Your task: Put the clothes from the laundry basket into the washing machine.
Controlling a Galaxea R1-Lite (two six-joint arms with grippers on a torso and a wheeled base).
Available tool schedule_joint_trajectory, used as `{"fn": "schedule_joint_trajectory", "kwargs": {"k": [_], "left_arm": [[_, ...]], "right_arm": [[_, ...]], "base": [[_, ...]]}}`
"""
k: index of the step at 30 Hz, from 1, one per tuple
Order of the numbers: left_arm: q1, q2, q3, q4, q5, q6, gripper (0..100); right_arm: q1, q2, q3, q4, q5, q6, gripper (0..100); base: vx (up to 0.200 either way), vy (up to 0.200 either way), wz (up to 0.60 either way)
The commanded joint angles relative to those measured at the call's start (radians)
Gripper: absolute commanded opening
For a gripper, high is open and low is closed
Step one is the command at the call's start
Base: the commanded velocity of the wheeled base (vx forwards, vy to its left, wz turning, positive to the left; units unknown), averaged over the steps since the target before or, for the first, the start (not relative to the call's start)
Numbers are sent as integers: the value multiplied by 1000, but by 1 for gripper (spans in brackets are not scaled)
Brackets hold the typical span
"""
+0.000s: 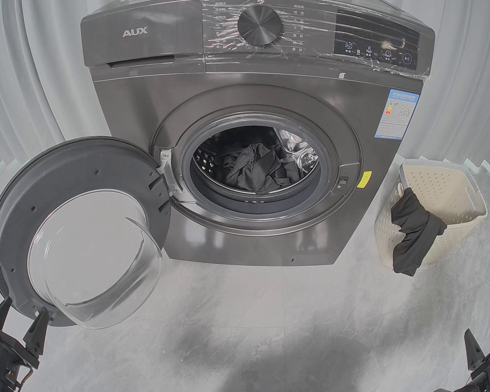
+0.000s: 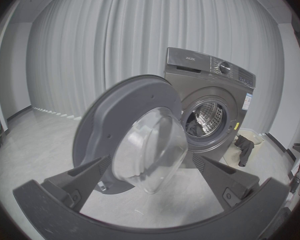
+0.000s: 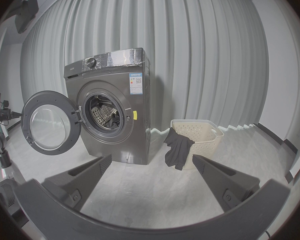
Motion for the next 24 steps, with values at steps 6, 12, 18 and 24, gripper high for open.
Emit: {"fn": "schedule_joint_trajectory", "kwargs": {"k": [6,12,18,24], "left_arm": [[217,-341,18,251,-56,64,100],[228,-358,18,266,-101,84,100],[226,-358,18,280,-315,145,100],[228,-358,18,323,-355,76,100]], "right_arm": [[3,-27,6,2,3,4,100],[3,-27,7,-1,2,4,100],[3,-27,7,-1,2,4,100],[3,-27,7,-1,2,4,100]], "base": [[0,0,0],[0,0,0],[0,0,0],[0,0,0]]}}
